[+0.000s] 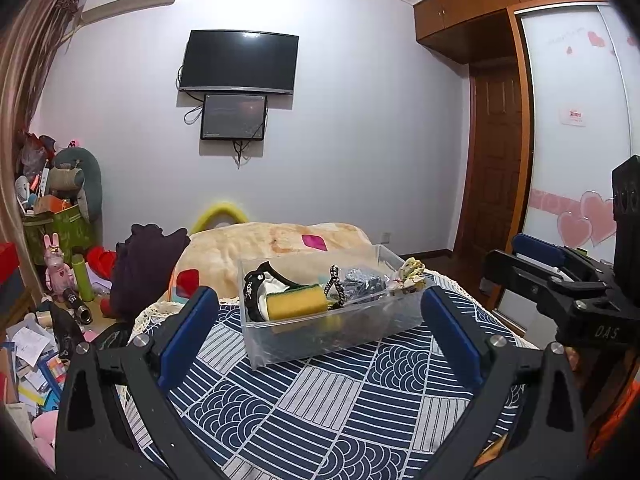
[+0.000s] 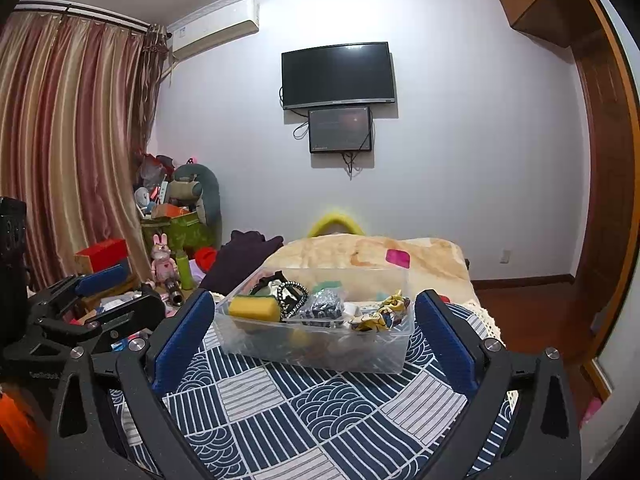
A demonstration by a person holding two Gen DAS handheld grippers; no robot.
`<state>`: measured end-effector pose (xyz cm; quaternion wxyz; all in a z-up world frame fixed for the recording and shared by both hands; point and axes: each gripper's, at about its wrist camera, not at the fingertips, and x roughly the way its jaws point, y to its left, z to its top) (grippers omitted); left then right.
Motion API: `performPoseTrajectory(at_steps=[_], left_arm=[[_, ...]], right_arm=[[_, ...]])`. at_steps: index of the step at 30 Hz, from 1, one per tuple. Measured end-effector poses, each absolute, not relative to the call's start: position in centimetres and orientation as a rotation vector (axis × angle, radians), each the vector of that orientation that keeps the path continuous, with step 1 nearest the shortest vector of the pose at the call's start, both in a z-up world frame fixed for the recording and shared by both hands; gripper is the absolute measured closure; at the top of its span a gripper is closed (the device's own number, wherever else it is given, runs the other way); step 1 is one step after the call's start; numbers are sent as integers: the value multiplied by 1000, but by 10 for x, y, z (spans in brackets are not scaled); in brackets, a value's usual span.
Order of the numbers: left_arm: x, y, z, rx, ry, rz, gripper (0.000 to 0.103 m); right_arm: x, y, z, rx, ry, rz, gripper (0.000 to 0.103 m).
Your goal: Organize soft objects
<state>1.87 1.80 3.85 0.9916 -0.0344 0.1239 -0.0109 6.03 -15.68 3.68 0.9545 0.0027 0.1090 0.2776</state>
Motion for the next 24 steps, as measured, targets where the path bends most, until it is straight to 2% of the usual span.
performPoseTrajectory(at_steps=[24], left_arm=[[21, 17, 38, -77, 267, -45, 0]], right_arm=[[64, -158, 36, -4, 227, 557, 2]])
